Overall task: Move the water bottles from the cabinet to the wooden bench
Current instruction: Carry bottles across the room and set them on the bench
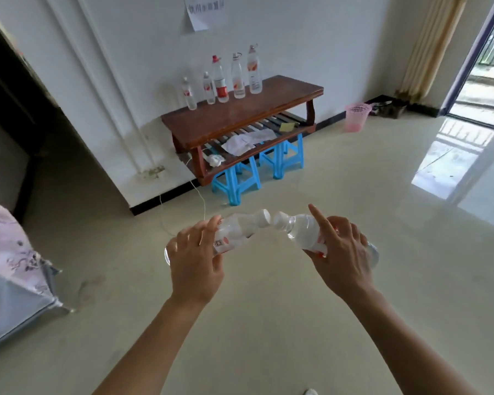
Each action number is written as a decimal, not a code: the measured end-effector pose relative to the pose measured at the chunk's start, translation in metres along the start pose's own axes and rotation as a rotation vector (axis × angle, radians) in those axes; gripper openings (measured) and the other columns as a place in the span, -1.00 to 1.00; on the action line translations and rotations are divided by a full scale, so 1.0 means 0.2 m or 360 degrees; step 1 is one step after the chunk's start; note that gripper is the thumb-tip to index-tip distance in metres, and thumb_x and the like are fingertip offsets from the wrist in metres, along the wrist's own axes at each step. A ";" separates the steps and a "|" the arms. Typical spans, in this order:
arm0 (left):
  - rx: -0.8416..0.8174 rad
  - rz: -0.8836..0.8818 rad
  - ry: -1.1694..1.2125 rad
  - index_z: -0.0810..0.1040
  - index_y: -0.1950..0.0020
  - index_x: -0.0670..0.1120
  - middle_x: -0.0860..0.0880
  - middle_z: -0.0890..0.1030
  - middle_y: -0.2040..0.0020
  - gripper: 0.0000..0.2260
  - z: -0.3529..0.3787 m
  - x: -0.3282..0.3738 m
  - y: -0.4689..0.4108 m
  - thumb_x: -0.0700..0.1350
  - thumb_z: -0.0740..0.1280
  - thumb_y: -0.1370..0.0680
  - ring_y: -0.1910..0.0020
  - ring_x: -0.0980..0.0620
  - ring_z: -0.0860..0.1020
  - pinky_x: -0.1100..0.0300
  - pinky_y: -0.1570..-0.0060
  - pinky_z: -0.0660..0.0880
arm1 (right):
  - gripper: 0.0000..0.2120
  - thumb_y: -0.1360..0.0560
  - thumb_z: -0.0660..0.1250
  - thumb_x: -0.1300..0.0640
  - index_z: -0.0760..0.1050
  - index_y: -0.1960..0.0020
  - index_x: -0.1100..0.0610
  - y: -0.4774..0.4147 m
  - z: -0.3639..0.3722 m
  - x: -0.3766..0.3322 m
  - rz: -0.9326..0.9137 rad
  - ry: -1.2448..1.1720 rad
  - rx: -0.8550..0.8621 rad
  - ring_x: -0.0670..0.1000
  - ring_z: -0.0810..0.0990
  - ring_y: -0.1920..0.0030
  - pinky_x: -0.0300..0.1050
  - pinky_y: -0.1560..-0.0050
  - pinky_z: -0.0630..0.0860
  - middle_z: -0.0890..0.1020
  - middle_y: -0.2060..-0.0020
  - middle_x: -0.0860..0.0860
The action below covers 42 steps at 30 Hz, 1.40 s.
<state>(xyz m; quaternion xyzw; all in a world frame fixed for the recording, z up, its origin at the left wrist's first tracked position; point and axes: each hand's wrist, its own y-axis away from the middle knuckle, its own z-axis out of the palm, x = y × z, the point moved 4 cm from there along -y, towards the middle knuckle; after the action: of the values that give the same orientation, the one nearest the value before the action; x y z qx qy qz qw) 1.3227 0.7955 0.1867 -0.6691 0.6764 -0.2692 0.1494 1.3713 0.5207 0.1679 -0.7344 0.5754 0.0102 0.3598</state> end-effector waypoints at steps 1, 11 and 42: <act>0.0026 0.0016 -0.0047 0.44 -0.44 -0.02 -0.06 0.56 -0.22 -0.26 0.02 0.00 -0.11 -0.20 0.59 -0.29 -0.14 -0.15 0.46 -0.12 -0.11 0.36 | -0.03 -0.26 0.68 0.08 0.27 -0.53 -0.19 -0.09 0.04 0.01 -0.0052 0.0012 0.0000 0.18 0.55 0.02 0.12 -0.04 0.48 0.54 -0.07 0.04; 0.0073 -0.0058 -0.0149 0.43 -0.45 -0.03 -0.08 0.55 -0.25 -0.28 0.50 -0.27 -1.00 -0.22 0.56 -0.32 -0.20 -0.16 0.44 -0.17 -0.06 0.41 | -0.02 -0.26 0.66 0.11 0.26 -0.56 -0.17 -1.09 0.59 0.17 -0.0233 0.0014 -0.0112 0.17 0.53 -0.02 0.17 -0.13 0.46 0.51 -0.09 0.04; -0.0246 -0.0196 -0.0191 0.45 -0.42 -0.08 -0.10 0.61 -0.23 -0.32 2.59 -1.02 -3.99 -0.08 0.60 -0.34 -0.17 -0.17 0.56 -0.15 -0.02 0.55 | -0.15 -0.24 0.69 0.03 0.33 -0.41 -0.11 -4.19 2.45 1.19 -0.0140 0.0169 -0.0403 0.19 0.55 -0.04 0.20 -0.06 0.51 0.56 -0.08 0.08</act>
<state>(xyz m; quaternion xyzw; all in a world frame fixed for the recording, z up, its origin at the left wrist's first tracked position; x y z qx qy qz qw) 2.2832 0.9432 0.1849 -0.7338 0.6426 -0.1842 0.1209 2.3623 0.6511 0.1366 -0.7980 0.5550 0.0281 0.2334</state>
